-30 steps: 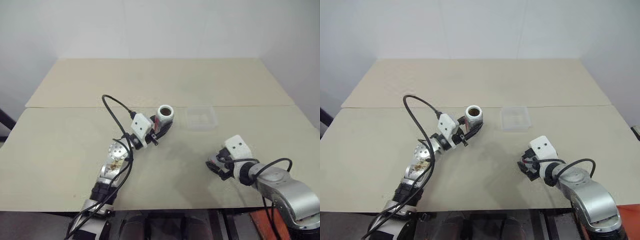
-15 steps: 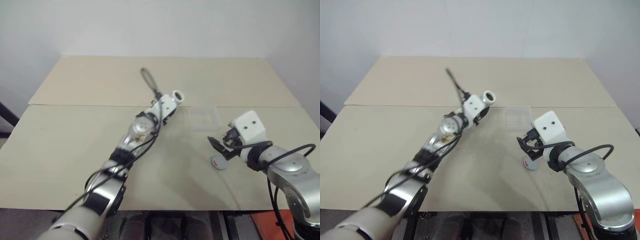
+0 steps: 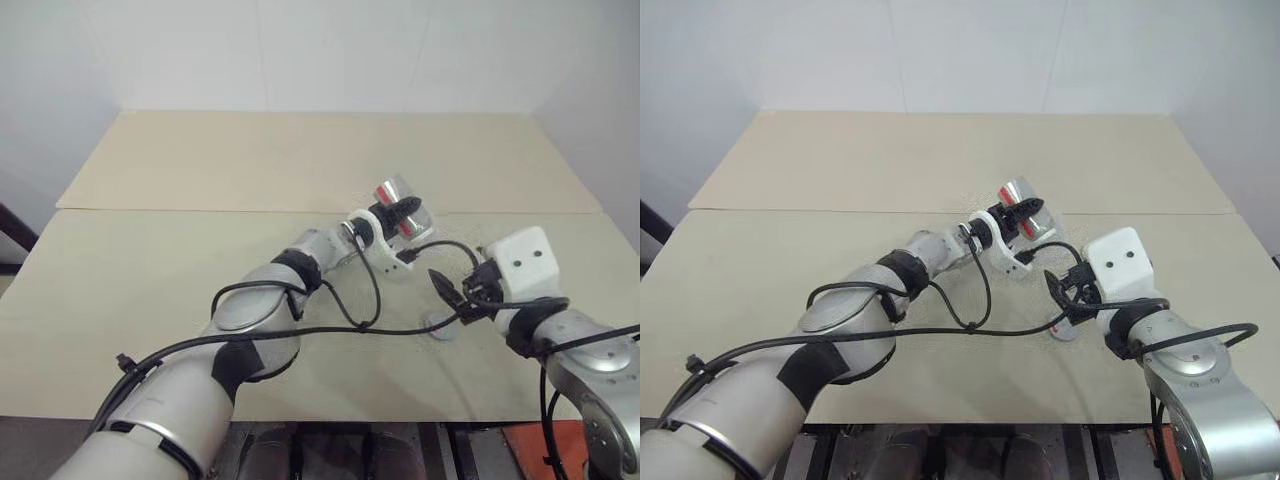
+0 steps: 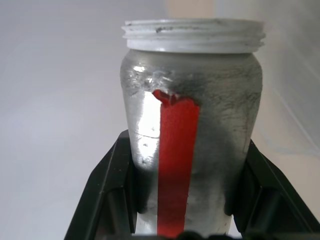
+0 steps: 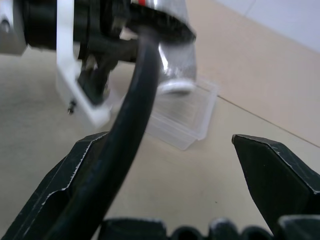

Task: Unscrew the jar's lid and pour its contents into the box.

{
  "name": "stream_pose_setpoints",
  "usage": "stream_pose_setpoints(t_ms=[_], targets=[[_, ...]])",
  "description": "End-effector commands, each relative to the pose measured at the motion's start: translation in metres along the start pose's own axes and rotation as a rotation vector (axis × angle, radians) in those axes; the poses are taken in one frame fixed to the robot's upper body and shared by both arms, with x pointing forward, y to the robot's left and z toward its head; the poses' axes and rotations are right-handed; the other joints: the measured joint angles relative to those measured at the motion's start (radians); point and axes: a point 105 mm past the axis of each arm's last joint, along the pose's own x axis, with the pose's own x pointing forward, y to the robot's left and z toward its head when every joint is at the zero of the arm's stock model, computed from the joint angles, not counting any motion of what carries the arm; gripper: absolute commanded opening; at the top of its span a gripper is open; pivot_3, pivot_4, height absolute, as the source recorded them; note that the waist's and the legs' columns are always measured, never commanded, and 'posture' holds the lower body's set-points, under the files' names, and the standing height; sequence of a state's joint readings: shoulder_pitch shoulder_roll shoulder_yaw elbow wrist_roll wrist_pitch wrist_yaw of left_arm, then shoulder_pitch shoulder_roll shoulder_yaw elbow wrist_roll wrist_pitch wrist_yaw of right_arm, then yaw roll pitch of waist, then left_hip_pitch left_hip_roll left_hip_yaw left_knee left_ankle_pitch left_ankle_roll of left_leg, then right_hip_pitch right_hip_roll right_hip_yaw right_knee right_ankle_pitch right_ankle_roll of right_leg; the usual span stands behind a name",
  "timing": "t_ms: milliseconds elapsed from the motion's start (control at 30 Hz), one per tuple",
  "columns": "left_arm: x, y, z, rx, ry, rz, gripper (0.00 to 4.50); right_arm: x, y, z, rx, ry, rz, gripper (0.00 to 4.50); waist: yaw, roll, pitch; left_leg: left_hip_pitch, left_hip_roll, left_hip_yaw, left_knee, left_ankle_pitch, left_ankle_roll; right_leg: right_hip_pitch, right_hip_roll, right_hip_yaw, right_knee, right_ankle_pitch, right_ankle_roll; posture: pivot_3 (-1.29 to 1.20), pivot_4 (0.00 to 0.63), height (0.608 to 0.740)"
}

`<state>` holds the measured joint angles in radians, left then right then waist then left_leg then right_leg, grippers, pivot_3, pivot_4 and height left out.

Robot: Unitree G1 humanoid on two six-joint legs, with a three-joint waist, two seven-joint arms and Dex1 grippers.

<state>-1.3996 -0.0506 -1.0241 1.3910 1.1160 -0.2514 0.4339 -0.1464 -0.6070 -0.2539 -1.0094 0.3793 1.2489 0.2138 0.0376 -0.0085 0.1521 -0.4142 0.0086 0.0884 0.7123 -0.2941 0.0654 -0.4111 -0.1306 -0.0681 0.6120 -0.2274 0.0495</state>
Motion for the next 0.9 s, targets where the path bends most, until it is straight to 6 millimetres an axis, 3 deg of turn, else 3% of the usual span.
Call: stream_pose_setpoints(t_ms=[33,400,567,700,800,900], targets=[[0.006,0.018,-0.007,0.060,0.017,0.037,1.97,-0.008,-0.005,0.009,-0.016,-0.055,-0.044,4.44,0.000,0.000,0.000,-0.001,0.000,0.000,0.000,0.000,0.000,-0.001,0.000,0.000,0.000,0.000,0.000,0.00,0.150,0.740],[0.004,0.011,-0.020,-0.013,0.085,-0.024,1.97,-0.009,-0.001,0.001,-0.013,-0.033,-0.053,4.44,0.000,0.000,0.000,-0.001,0.000,0.001,0.001,0.000,0.000,-0.002,0.000,0.001,0.001,0.000,0.000,0.00,0.150,0.740],[-0.002,-0.001,-0.042,-0.869,0.276,-0.060,1.97,-0.009,0.001,-0.001,-0.012,-0.024,-0.050,4.44,-0.003,0.000,0.000,-0.001,0.003,0.002,0.001,0.000,0.000,-0.003,0.000,0.001,0.002,0.000,0.000,0.00,0.150,0.740],[-0.011,-0.011,-0.062,-1.530,0.384,0.005,1.97,-0.009,0.003,-0.002,-0.001,-0.023,-0.049,4.44,-0.008,0.000,0.000,-0.001,0.003,0.002,0.002,0.000,0.000,-0.004,0.000,0.001,0.003,0.000,0.000,0.00,0.150,0.740],[-0.022,-0.022,-0.077,-1.796,0.471,0.074,1.97,-0.007,0.004,-0.002,-0.001,-0.021,-0.044,4.44,-0.015,0.000,0.000,-0.001,0.001,0.002,0.003,0.001,0.000,-0.003,0.000,0.001,0.004,0.000,0.000,0.00,0.150,0.740],[-0.030,-0.031,-0.088,-1.862,0.555,0.134,1.97,-0.006,0.005,-0.002,-0.002,-0.021,-0.036,4.44,-0.022,0.000,0.000,0.000,0.000,0.001,0.002,0.001,0.000,-0.002,0.000,0.001,0.004,0.000,0.000,0.00,0.150,0.740]])
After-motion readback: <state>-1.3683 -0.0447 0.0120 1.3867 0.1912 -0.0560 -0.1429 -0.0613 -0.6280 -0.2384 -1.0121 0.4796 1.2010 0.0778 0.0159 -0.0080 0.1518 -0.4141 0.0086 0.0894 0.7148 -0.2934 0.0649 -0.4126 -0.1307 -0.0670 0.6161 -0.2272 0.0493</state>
